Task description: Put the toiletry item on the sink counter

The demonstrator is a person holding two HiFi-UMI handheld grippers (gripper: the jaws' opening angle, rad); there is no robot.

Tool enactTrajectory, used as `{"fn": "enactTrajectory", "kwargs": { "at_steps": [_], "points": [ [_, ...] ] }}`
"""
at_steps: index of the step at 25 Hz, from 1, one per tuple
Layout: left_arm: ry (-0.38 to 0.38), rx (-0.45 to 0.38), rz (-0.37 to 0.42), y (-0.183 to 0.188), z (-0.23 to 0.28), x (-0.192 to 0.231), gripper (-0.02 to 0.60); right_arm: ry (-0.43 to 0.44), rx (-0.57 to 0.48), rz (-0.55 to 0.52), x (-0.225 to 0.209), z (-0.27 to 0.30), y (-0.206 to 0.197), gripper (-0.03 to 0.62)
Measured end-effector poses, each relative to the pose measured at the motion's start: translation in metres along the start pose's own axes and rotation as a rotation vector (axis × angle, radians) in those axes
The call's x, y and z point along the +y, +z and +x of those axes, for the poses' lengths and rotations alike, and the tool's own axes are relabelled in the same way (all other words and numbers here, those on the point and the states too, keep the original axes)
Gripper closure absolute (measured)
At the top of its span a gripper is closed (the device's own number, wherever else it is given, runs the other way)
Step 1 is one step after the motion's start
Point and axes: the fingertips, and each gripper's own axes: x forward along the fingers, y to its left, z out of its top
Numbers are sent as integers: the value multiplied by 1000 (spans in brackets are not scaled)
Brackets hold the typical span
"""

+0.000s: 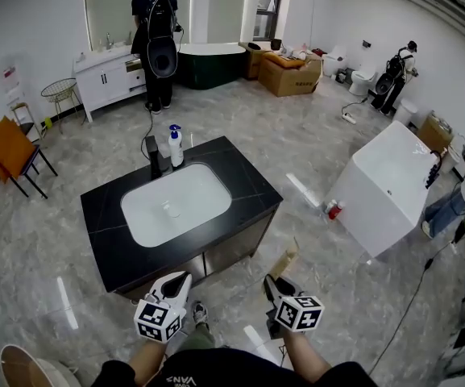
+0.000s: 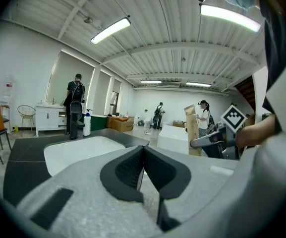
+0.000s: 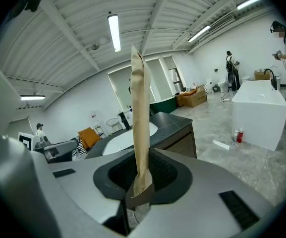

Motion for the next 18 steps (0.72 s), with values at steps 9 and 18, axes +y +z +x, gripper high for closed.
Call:
{"fn": "enactTrajectory", "kwargs": {
  "at_steps": [9,18],
  "points": [
    [34,-25,-7,27,47,76,572,-2,-10,-35,-3,83,55,536],
    [70,-12,-15,43,86,157,571,-17,-3,-17,-4,169,90,536]
  ]
}}
